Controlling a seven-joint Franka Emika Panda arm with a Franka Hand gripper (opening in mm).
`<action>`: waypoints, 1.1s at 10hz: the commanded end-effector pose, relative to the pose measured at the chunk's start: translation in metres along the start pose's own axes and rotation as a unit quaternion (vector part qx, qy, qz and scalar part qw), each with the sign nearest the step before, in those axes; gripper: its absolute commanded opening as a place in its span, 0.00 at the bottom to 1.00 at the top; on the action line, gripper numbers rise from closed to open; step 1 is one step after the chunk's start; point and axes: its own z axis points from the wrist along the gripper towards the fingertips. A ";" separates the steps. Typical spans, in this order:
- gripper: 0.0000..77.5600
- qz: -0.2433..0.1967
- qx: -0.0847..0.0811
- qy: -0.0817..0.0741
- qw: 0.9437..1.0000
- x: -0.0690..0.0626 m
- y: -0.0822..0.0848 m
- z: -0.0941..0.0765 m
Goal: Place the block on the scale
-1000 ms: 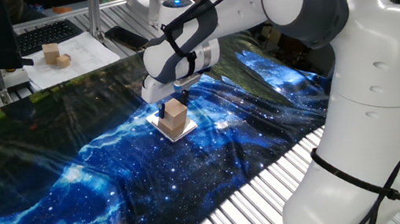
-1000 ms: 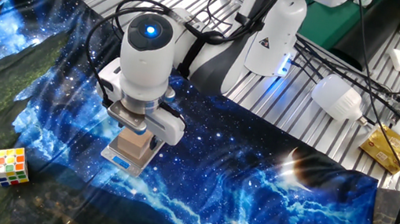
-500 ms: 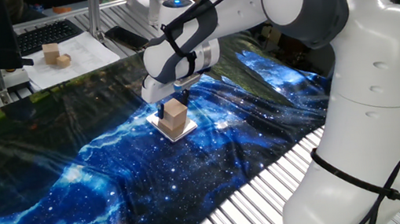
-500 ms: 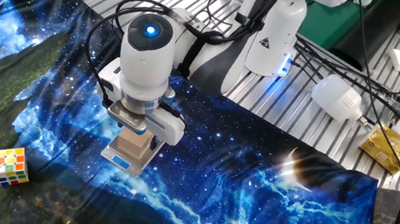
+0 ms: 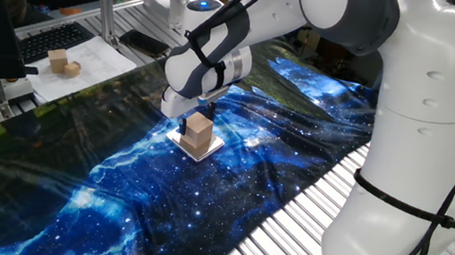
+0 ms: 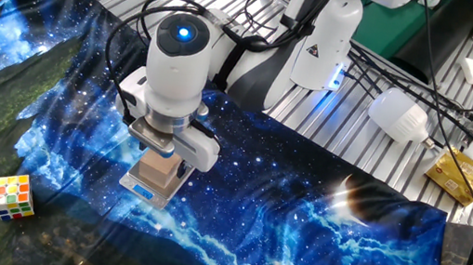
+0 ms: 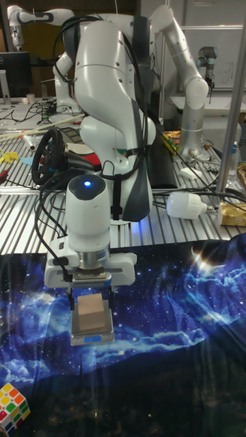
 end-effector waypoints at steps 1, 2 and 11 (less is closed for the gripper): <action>1.00 0.008 0.015 -0.006 1.000 -0.001 0.000 -0.016; 1.00 0.010 0.014 -0.005 1.000 0.000 0.001 -0.021; 1.00 0.056 0.008 0.014 0.998 0.000 0.037 -0.085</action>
